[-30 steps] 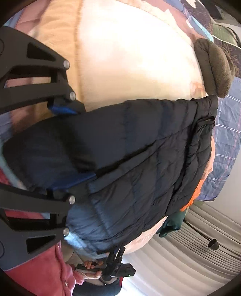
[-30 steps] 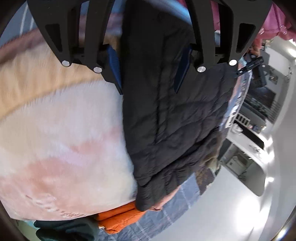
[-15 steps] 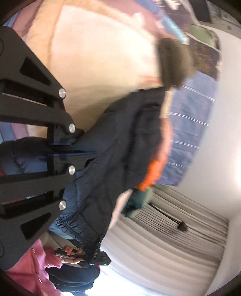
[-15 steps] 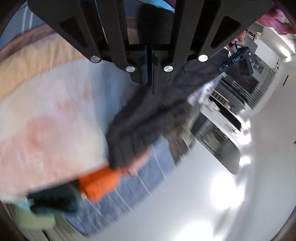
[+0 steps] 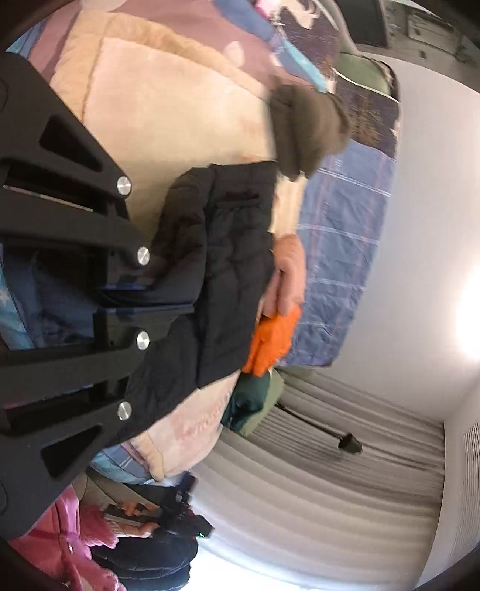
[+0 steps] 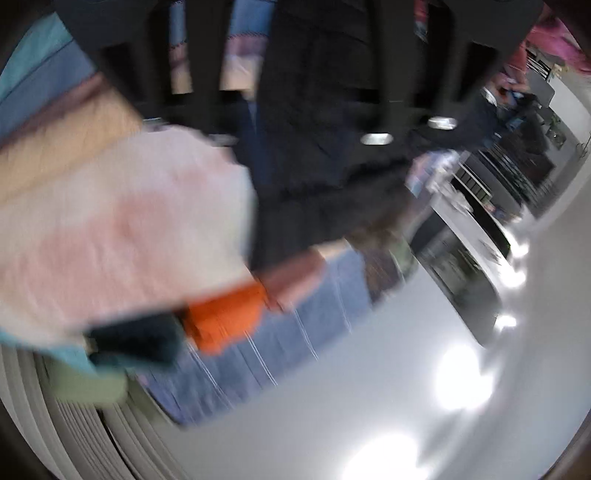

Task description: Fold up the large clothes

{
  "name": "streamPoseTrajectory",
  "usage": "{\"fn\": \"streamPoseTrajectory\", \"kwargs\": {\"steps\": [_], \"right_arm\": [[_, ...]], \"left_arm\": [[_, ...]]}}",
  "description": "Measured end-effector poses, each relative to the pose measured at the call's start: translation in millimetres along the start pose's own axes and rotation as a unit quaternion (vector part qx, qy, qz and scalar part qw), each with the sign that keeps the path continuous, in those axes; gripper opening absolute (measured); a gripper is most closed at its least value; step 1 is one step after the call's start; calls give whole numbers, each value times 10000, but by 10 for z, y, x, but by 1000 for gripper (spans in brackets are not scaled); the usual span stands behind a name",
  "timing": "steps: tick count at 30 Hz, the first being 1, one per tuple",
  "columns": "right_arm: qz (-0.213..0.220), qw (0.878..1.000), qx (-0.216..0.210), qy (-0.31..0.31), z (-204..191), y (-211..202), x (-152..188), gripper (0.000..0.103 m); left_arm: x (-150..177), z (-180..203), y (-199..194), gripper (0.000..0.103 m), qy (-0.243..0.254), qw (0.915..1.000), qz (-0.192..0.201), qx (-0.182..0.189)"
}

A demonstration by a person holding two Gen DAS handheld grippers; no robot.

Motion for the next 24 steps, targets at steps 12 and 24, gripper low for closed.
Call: {"fn": "streamPoseTrajectory", "kwargs": {"steps": [12,24], "right_arm": [[-1498,9813,-918,789,64,195,990,47],[-631,9777,-1882,691,-468,-156,609,4]], "left_arm": [[44,-51,122,6,-59,9999,-145,13],[-37,-27,61,6,-81,10000,17,18]]}}
Point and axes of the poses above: each gripper's, at about its wrist camera, not at the fingertips, and y roughly the way its jaws point, z to its right, x to its underside, the point moved 9 cm from there along y, roughly the way its jaws point, and after that the axes turned 12 degrees about z, right-handed, at the moved point
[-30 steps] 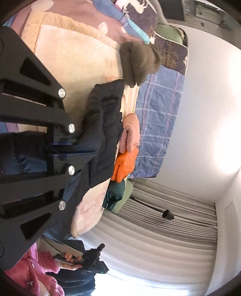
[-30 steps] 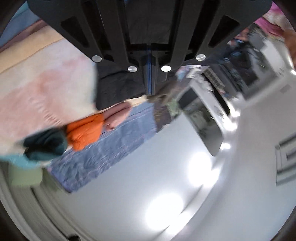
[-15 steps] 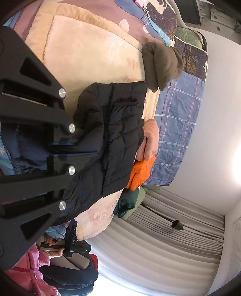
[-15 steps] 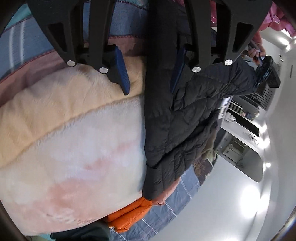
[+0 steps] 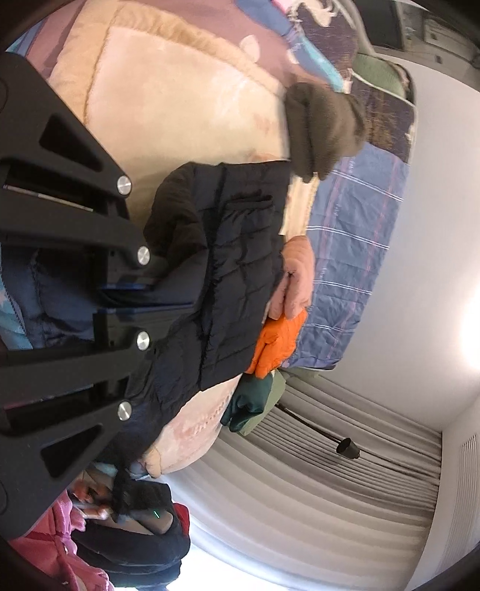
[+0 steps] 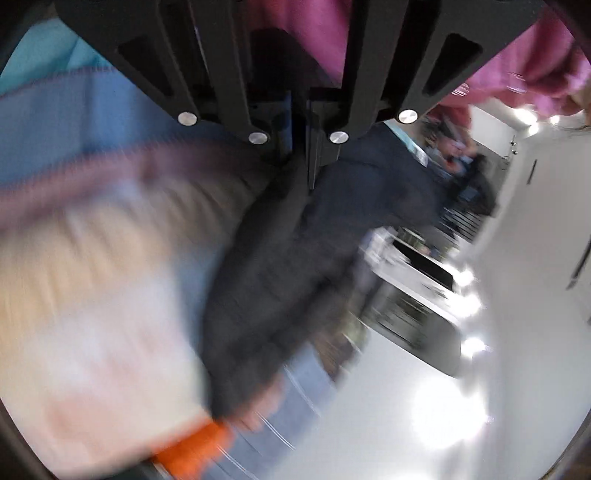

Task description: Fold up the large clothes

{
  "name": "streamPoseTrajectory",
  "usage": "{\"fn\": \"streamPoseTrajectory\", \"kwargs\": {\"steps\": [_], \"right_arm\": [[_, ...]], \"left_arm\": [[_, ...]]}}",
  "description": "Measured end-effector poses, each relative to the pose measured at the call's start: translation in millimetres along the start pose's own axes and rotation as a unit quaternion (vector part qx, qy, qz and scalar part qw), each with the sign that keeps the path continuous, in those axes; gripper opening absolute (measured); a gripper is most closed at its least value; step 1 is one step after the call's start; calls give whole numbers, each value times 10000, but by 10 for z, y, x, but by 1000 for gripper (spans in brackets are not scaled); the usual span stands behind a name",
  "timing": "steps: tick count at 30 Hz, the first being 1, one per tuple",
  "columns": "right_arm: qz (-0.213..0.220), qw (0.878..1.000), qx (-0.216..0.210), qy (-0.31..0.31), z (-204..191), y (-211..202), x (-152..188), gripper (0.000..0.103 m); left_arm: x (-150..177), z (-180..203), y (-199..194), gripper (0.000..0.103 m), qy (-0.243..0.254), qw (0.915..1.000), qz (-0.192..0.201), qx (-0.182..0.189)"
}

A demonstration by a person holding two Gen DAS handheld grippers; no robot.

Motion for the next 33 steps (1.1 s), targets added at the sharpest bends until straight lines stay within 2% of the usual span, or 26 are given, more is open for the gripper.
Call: {"fn": "streamPoseTrajectory", "kwargs": {"steps": [1,4,11,13,16,20,22,24,26,29,32,33], "right_arm": [[270,9994,-157,-147,-152,-64,-211,4],[691,9968,-307,-278,-350,-160,-619,3],[923,9925,-358,-716,-698,-135,-946,2],[1038,9909,-277,-814,-723,-127,-1069,2],[1125,9914,-110,-657,-592,88,-1282,2],[1074,9932,198,-396,-312,520,-1557,2],[1018,9929,512,-339,-99,809,-1694,2],[922,9914,910,-157,231,1178,-1839,2],[764,9891,1262,14,564,1486,-1900,2],[459,9846,1657,311,1056,1912,-1867,4],[490,9850,1583,492,1233,2063,-1859,8],[508,9858,1517,502,1227,2057,-1868,12]], "left_arm": [[-38,6,-28,6,13,10000,62,-14],[-188,-15,-137,6,-85,9994,339,-54],[-352,-7,-518,6,-320,9960,831,6],[-417,40,-573,6,-203,9954,934,28],[-492,23,-490,6,-122,9960,888,-7],[-620,-127,-98,6,-157,9977,656,-76],[-674,-334,248,7,-228,9983,460,-283],[-712,-583,633,7,-295,9979,263,-505],[-718,-814,1001,8,-504,9972,58,-550],[-617,-1116,1475,8,-688,9945,-237,-750],[-390,-1421,1865,12,-548,9893,-578,-1221],[-309,-1480,1938,13,-548,9880,-680,-1271]]}}
Point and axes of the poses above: each gripper's, at about its wrist camera, not at the fingertips, and y roughly the way its jaws point, z to its right, x to its underside, the point moved 9 cm from there along y, roughly the way its jaws point, and after that the axes turned 12 degrees about z, right-handed, at the moved point
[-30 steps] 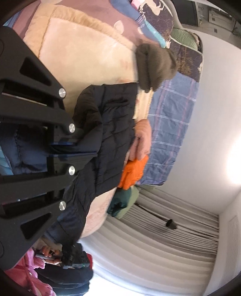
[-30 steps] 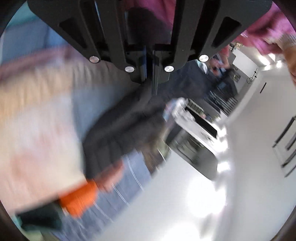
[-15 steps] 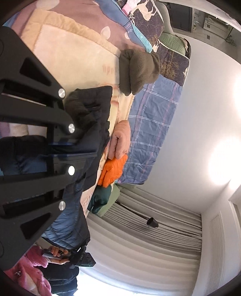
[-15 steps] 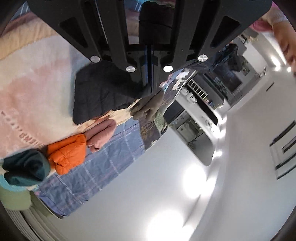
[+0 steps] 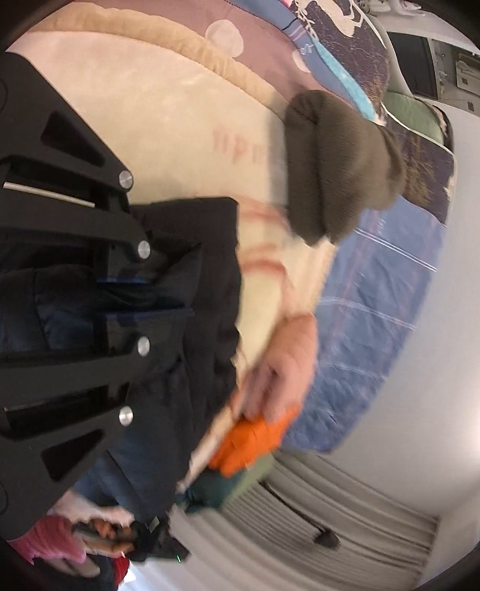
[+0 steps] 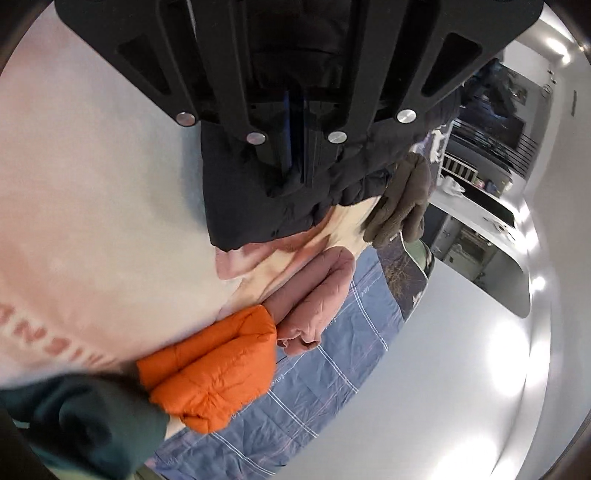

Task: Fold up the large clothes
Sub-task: 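Fold the jacket hem up toward the collar with both grippers and release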

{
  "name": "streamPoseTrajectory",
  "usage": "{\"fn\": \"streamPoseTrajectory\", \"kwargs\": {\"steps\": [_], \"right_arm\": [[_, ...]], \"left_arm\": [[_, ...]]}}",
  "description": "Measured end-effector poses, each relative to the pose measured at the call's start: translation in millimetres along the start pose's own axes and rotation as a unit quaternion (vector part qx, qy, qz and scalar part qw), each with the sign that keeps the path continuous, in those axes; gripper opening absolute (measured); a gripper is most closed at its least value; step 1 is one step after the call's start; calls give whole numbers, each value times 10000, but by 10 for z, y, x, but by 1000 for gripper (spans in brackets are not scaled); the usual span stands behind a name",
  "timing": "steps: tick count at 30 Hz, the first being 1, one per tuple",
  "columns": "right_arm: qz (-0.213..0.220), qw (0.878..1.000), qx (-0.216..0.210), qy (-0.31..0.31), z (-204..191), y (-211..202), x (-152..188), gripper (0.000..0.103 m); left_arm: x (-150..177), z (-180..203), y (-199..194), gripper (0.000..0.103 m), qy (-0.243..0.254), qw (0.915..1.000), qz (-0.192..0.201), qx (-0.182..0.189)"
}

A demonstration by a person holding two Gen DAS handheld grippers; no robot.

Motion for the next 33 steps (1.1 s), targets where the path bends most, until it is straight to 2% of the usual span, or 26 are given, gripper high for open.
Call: {"fn": "streamPoseTrajectory", "kwargs": {"steps": [1,3,5,7,8,9,11,13,14,15,16,17,19,21,22,24,26,27,28,30,32,33], "right_arm": [[16,9999,-92,-51,-21,-24,-32,24],[170,9991,-91,-378,-92,-172,-118,37],[367,9941,29,-1016,-225,-377,-203,42],[502,9812,186,-1856,-381,-598,-195,54],[491,9750,227,-2154,-433,-646,-159,55],[422,9656,287,-2548,-489,-699,-76,58],[96,9397,372,-3399,-574,-771,194,64],[-187,9185,408,-3930,-585,-790,419,68],[-380,8983,530,-4345,-573,-790,582,69],[-461,8868,618,-4557,-557,-788,662,71],[-573,8679,768,-4875,-516,-761,766,74],[-622,8570,858,-5043,-476,-733,818,77],[-715,8329,1072,-5382,-357,-607,890,80],[-846,8264,1183,-5439,-268,-467,918,80],[-850,8237,1231,-5469,-236,-368,909,80],[-723,8239,1263,-5477,-267,-273,846,80],[-380,8333,1251,-5371,-393,-188,659,80],[-229,8417,1211,-5257,-454,-157,556,80],[-69,8524,1178,-5093,-517,-126,431,80],[231,8842,1163,-4518,-589,-13,77,80],[313,9109,1194,-3936,-571,112,-180,80],[333,9192,1251,-3718,-545,161,-265,80]], "left_arm": [[44,-21,45,14,-20,10000,-70,-14],[120,-69,60,17,-84,9998,-191,10],[116,-75,-37,24,-41,9998,-183,58],[59,-100,-200,48,-18,10000,-73,33],[14,-117,-310,56,33,10000,52,-77],[-35,-127,-409,62,98,9996,178,-183],[-140,-92,-645,62,259,9983,459,-249],[-160,32,-873,62,442,9971,608,-142],[-123,143,-969,62,671,9957,634,-69],[-69,253,-1042,64,947,9935,636,-51],[53,400,-1104,67,1385,9888,557,-66],[164,500,-1117,69,1723,9839,457,-98],[466,684,-1030,70,2543,9666,134,-284],[708,738,-850,70,2947,9542,-222,-458],[759,734,-760,69,2978,9527,-343,-507],[802,670,-636,65,3029,9491,-440,-745],[668,610,-515,62,3160,9412,-349,-1143],[523,619,-491,62,3184,9395,-187,-1248],[388,643,-481,62,3183,9392,-16,-1290],[-62,705,-530,62,3079,9391,570,-1417],[-633,751,-672,66,2688,9432,1281,-1472],[-814,769,-741,70,2530,9444,1530,-1435]]}}
Point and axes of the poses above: each gripper's, at about its wrist camera, not at the fingertips, and y roughly the way its jaws point, z to its right, x to its underside, the point moved 9 cm from there along y, roughly the way its jaws point, and after that the axes turned 12 degrees about z, right-handed, at the moved point
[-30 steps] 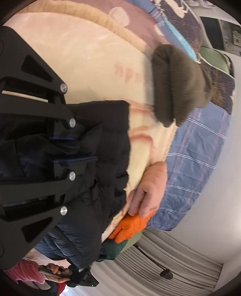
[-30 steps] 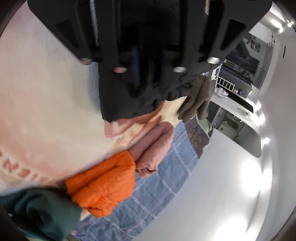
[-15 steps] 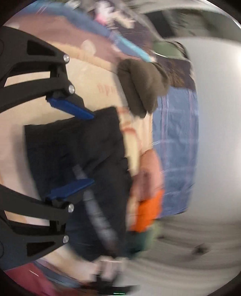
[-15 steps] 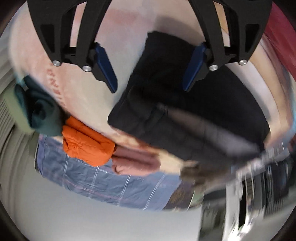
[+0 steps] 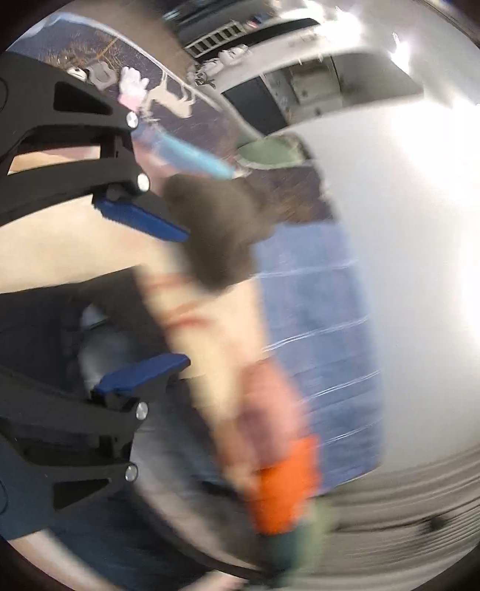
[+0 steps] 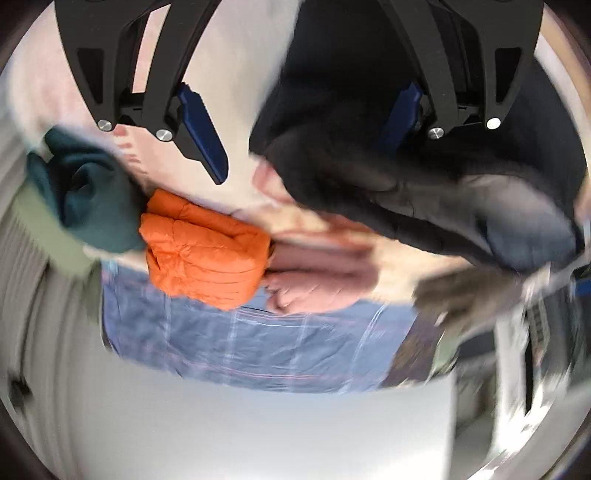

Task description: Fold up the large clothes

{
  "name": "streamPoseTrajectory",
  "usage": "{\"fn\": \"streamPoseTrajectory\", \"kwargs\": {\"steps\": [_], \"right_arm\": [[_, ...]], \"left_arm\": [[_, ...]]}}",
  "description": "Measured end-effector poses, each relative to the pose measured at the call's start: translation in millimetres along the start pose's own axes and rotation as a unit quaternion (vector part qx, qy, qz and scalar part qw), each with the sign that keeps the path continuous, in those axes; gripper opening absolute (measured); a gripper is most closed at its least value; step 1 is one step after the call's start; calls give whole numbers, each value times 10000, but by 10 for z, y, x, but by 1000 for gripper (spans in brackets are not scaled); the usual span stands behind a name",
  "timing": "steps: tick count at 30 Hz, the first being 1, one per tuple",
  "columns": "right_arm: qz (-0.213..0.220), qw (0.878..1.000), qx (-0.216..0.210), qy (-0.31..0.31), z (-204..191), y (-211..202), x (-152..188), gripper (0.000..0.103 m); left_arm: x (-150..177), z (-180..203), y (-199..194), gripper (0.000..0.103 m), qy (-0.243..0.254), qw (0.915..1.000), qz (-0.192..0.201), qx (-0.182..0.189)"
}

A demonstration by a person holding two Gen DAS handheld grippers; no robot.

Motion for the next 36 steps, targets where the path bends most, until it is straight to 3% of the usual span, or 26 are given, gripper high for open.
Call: {"fn": "streamPoseTrajectory", "kwargs": {"steps": [2,5,8,11,12,14,16,18,20,22,25,26,29,36], "right_arm": [[-106,9992,129,362,117,134,-45,80],[-199,9971,36,728,148,239,-33,80],[-251,9958,-64,874,128,282,10,80],[-350,9952,-160,898,57,332,66,80],[-387,9950,-215,898,15,352,73,79],[-429,9942,-460,876,-175,363,70,67],[-425,9933,-661,850,-359,353,58,57],[-420,9910,-985,804,-686,344,41,56],[-503,9898,-1148,675,-958,393,58,56],[-617,9906,-1082,559,-1088,506,116,56],[-1034,9913,-669,469,-1035,865,383,57],[-1069,9922,-457,446,-919,1018,504,57],[-1116,9866,-559,1052,-734,1205,667,57],[-984,9898,-460,926,-742,1149,749,57]], "left_arm": [[-355,-204,-47,72,-497,9978,428,-42],[-494,-288,-93,74,-811,9950,557,153],[-237,-145,-3,75,-795,9955,167,485],[214,70,219,75,-589,9950,-493,643],[378,156,318,72,-585,9924,-766,758],[549,273,433,54,-722,9873,-1027,971],[685,446,570,18,-1000,9775,-1306,1320],[745,601,687,12,-1150,9707,-1441,1541],[745,798,794,13,-994,9713,-1386,1656],[815,967,971,17,-476,9785,-1396,1441],[1192,962,1285,18,162,9820,-1745,698],[1360,899,1383,18,128,9804,-1881,565],[1480,700,1440,18,-552,9781,-1926,565],[1557,710,1439,18,-640,9791,-1838,585]]}}
Point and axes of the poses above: each gripper's, at about its wrist camera, not at the fingertips, and y roughly the way its jaws point, z to its right, x to its underside, the point moved 9 cm from there along y, roughly the way its jaws point, and after that the axes turned 12 degrees about z, right-handed, at the moved point
